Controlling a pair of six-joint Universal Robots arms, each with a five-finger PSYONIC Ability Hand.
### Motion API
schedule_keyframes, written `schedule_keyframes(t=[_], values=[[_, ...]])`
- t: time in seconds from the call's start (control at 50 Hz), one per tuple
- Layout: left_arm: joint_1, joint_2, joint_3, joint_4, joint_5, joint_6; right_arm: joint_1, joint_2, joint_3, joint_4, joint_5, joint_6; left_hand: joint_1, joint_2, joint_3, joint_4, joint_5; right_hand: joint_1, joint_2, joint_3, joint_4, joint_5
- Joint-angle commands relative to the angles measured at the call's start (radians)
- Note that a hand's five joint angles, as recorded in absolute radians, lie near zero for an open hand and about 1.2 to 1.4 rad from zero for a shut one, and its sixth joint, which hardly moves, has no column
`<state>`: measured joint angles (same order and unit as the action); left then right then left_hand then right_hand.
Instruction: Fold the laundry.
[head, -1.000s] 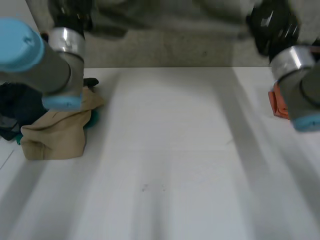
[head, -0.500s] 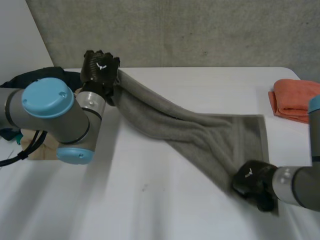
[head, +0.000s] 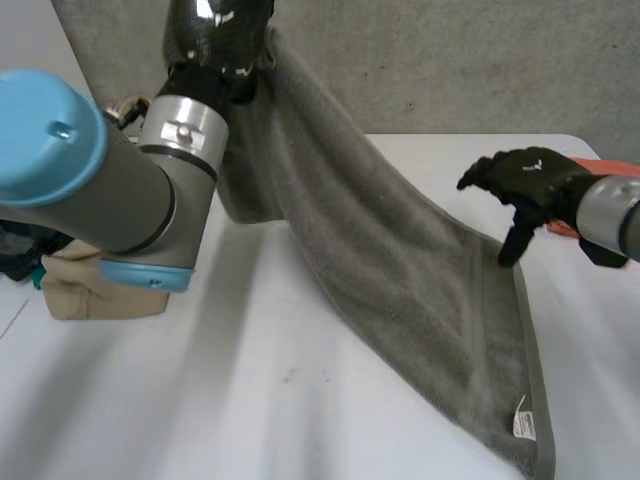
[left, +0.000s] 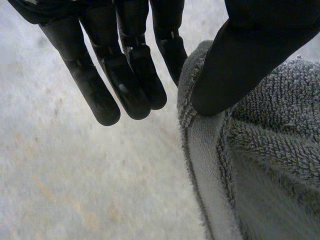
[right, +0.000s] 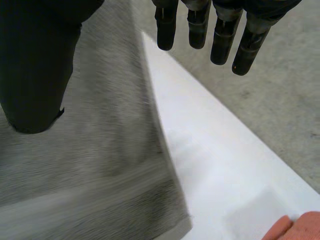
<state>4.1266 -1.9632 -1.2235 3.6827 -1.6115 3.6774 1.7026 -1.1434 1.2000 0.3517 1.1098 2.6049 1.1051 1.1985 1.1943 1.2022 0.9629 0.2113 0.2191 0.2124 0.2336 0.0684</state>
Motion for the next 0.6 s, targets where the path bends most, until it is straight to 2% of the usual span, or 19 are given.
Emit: schedule_keyframes(t=[0.02, 0.14, 0.2, 0.24, 0.3, 0.32, 0.36, 0.42, 0.44, 0.5, 0.52, 0.6], values=[[-0.043, 0.104, -0.016, -0.001, 0.053, 0.001, 0.057, 0.267, -0.195, -0.143, 0.048, 0.118, 0.291, 0.198, 0.202, 0.194, 0.259, -0.037, -0.045, -0.038, -0.059, -0.068], [-0.058, 0.17, -0.037, -0.001, 0.061, 0.001, 0.088, 0.502, -0.341, -0.157, 0.058, 0.141, 0.291, 0.198, 0.202, 0.194, 0.259, -0.037, -0.045, -0.038, -0.059, -0.068], [-0.058, 0.188, -0.048, -0.001, 0.062, 0.001, 0.094, 0.565, -0.379, -0.143, 0.048, 0.142, 0.291, 0.198, 0.202, 0.194, 0.259, -0.037, -0.045, -0.038, -0.059, -0.068], [-0.057, 0.195, -0.05, -0.003, 0.061, 0.001, 0.094, 0.603, -0.405, -0.119, 0.039, 0.142, 0.291, 0.198, 0.202, 0.194, 0.259, 0.339, 0.331, 0.338, 0.316, 0.307], [-0.055, 0.196, -0.05, -0.003, 0.062, 0.003, 0.094, 0.607, -0.441, -0.094, 0.041, 0.145, 0.291, 0.198, 0.202, 0.194, 0.259, 1.182, 1.175, 1.181, 1.16, 1.151], [-0.051, 0.196, -0.048, -0.003, 0.062, 0.003, 0.094, 0.597, -0.445, -0.092, 0.042, 0.147, 0.291, 0.198, 0.202, 0.194, 0.259, 1.185, 1.177, 1.184, 1.163, 1.153], [-0.048, 0.196, -0.048, -0.003, 0.062, 0.004, 0.088, 0.564, -0.448, -0.092, 0.036, 0.161, 0.291, 0.198, 0.202, 0.194, 0.259, 1.185, 1.177, 1.184, 1.163, 1.153], [-0.031, 0.196, -0.048, -0.003, 0.062, 0.007, 0.063, 0.429, -0.425, -0.094, 0.021, 0.222, 0.291, 0.198, 0.202, 0.194, 0.259, 1.185, 1.177, 1.184, 1.163, 1.153], [-0.023, 0.196, -0.048, -0.004, 0.061, 0.007, 0.04, 0.337, -0.389, -0.099, 0.004, 0.254, 0.291, 0.198, 0.202, 0.194, 0.259, 1.185, 1.177, 1.184, 1.163, 1.153], [0.007, 0.198, -0.05, -0.006, 0.059, 0.006, -0.006, 0.216, -0.326, -0.115, -0.037, 0.27, 0.291, 0.198, 0.202, 0.194, 0.259, 1.185, 1.177, 1.184, 1.163, 1.153], [0.015, 0.196, -0.051, -0.006, 0.058, 0.006, -0.038, 0.132, -0.282, -0.131, -0.053, 0.256, 0.291, 0.198, 0.202, 0.194, 0.259, 1.185, 1.177, 1.184, 1.163, 1.153], [0.066, 0.198, -0.082, -0.033, 0.056, 0.004, -0.115, -0.04, -0.173, -0.126, -0.077, 0.175, 0.291, 0.198, 0.202, 0.194, 0.259, 1.185, 1.177, 1.184, 1.163, 1.153]])
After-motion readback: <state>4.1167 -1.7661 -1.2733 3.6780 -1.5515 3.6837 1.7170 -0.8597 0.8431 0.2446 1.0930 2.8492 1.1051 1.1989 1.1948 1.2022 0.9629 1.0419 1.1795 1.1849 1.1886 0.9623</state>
